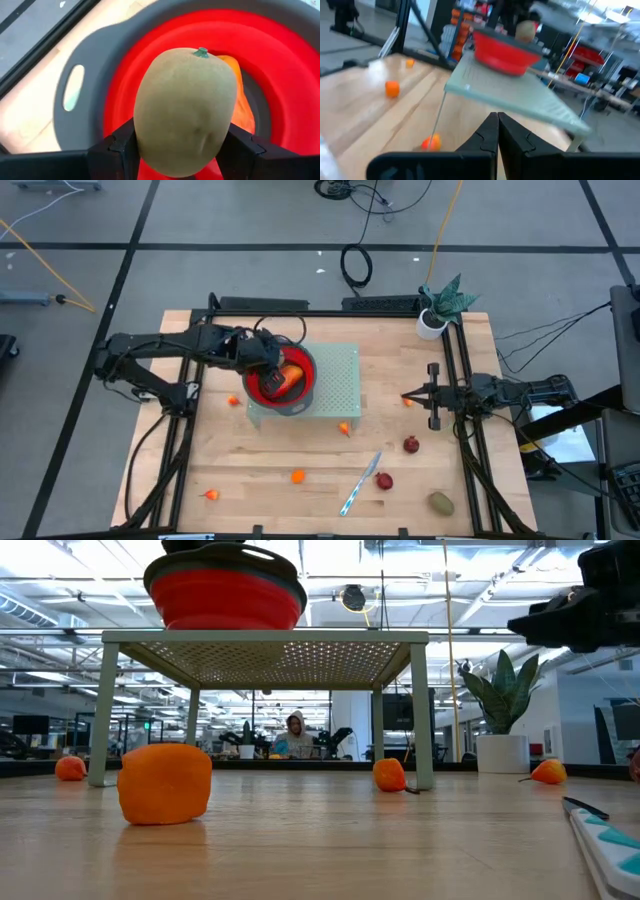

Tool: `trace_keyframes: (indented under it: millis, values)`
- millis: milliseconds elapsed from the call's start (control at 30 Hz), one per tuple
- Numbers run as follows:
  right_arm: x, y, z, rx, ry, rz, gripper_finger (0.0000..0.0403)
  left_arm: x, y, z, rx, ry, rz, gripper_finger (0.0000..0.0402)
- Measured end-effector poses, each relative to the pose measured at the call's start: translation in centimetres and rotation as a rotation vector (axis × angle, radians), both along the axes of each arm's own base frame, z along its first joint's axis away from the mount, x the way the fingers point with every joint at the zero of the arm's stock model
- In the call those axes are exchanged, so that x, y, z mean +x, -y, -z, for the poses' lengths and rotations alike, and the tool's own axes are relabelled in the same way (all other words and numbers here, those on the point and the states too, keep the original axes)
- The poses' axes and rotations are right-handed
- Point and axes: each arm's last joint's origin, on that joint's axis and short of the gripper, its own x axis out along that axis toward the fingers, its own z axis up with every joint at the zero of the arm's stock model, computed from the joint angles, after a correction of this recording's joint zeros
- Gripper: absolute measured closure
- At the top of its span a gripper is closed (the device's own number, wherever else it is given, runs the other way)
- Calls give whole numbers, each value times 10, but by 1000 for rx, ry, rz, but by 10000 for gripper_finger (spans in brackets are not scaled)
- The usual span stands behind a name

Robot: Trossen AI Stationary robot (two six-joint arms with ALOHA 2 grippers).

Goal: Pick & Place Fruit
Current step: Put the kiwi into the red strainer bowl on the shelf

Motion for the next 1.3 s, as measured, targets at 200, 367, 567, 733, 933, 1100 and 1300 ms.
trace_keyframes:
  millis: [200,367,567,733,933,1100,1300]
  values:
    - [0,0,-5,-25,45,1,403,-3,-3,-13,0,12,-6,204]
    - [0,0,-4,-27,44,1,403,-4,-2,-14,-40,13,13,204]
    - [0,0,-4,0,44,0,403,-4,-1,-13,-63,6,21,204]
    - [0,0,-5,99,42,-3,403,-4,-1,-13,-63,5,24,204]
    - [0,0,-5,141,42,-5,403,-3,0,-13,-87,1,57,204]
    - [0,0,-5,129,42,-4,403,-3,0,-13,-104,2,66,204]
    - [0,0,-5,127,42,-4,403,-3,0,-13,-103,2,66,204]
